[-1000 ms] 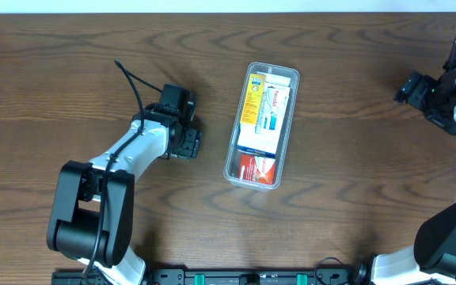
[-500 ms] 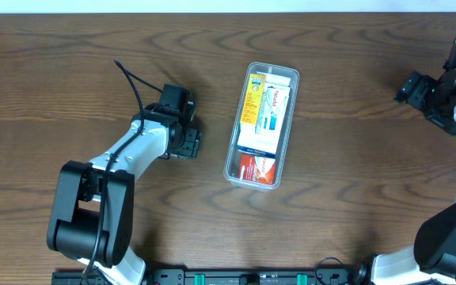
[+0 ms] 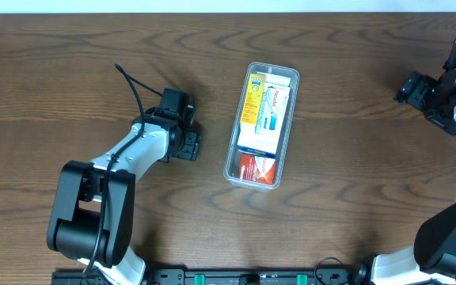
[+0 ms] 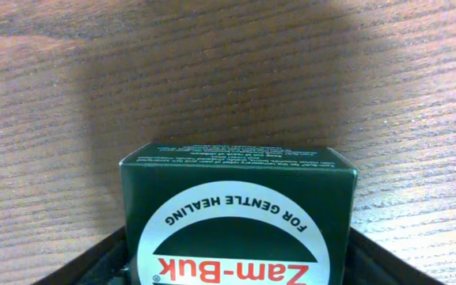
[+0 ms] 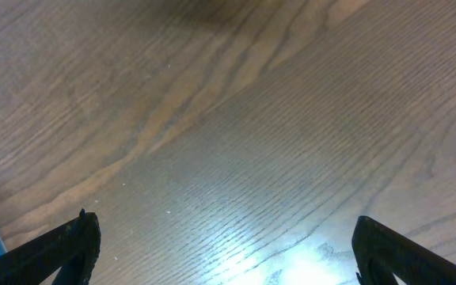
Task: Pack container
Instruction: 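Lift the green box and carry it toward the container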
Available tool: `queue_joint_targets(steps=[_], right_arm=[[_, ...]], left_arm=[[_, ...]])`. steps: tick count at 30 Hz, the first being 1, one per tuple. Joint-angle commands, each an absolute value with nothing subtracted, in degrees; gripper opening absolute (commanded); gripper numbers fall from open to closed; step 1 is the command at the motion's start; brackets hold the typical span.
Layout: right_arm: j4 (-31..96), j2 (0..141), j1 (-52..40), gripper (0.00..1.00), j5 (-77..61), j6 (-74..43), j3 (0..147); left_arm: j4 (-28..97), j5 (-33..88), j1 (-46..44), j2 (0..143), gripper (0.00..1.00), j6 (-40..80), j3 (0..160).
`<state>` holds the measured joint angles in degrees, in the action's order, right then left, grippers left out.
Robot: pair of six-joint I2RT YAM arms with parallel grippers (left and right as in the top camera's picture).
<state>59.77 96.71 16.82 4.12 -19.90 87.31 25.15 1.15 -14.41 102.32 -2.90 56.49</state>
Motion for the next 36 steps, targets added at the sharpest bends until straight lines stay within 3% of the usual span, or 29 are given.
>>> queue_joint_targets(steps=[1,5,17,28,36], right_arm=[[59.79,96.68,17.08,0.99,4.51,-20.29,87.50],[59.79,96.68,17.08,0.99,4.51,-20.29,87.53],[59.79,96.68,17.08,0.99,4.51,-20.29,87.53],[59.79,96.68,17.08,0.99,4.51,-20.29,87.50],[59.79,96.68,17.08,0.99,4.51,-20.29,87.50]], left_arm=[[25.06,0.91,-14.50,102.89,0.65,-2.68,55.59],[24.97,0.91,-14.50,102.89,0.52,-2.68,55.59],[25.78,0.91,-14.50,100.99,0.52,-0.75,57.56],[29.02,1.17,-14.61,87.59,0.52,4.10,59.29],[29.93,10.96,-19.11,79.77,0.52,5.13,59.29]])
